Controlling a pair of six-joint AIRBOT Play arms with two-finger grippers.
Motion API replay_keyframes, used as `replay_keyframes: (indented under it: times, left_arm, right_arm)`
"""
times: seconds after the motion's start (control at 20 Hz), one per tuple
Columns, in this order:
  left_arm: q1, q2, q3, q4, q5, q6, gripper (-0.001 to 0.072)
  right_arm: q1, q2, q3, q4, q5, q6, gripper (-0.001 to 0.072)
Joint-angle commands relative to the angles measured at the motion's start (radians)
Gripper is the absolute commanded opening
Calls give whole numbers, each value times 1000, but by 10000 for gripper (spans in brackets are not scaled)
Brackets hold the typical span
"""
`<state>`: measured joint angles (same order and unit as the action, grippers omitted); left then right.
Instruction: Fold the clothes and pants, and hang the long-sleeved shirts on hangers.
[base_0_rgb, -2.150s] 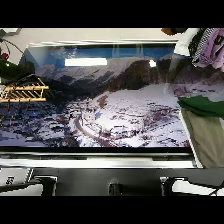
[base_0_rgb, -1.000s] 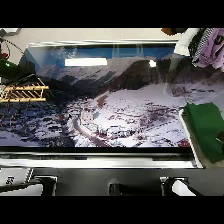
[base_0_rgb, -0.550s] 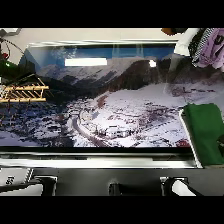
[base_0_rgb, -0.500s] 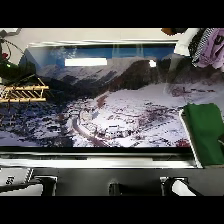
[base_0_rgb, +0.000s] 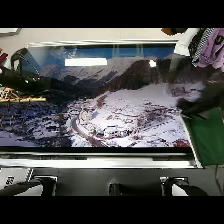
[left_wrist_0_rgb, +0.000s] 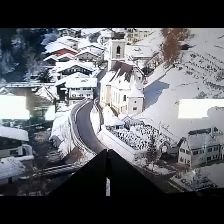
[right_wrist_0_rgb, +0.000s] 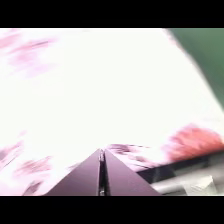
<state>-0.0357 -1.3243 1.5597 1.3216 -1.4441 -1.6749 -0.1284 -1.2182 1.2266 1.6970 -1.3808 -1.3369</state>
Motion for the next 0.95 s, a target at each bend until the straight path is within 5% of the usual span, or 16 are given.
replay_keyframes:
  times: [0.0,0.25,0.9]
  left_arm:
    - [-44,80,-140,27,81,29,28]
    - [-57,103,-216,90,62,19,29]
    - [-58,95,-218,89,69,18,29]
  right_arm:
    - [291,1,8,15,90,-4,30]
    - [408,1,8,-59,202,13,31]
    - [406,0,8,-60,204,13,31]
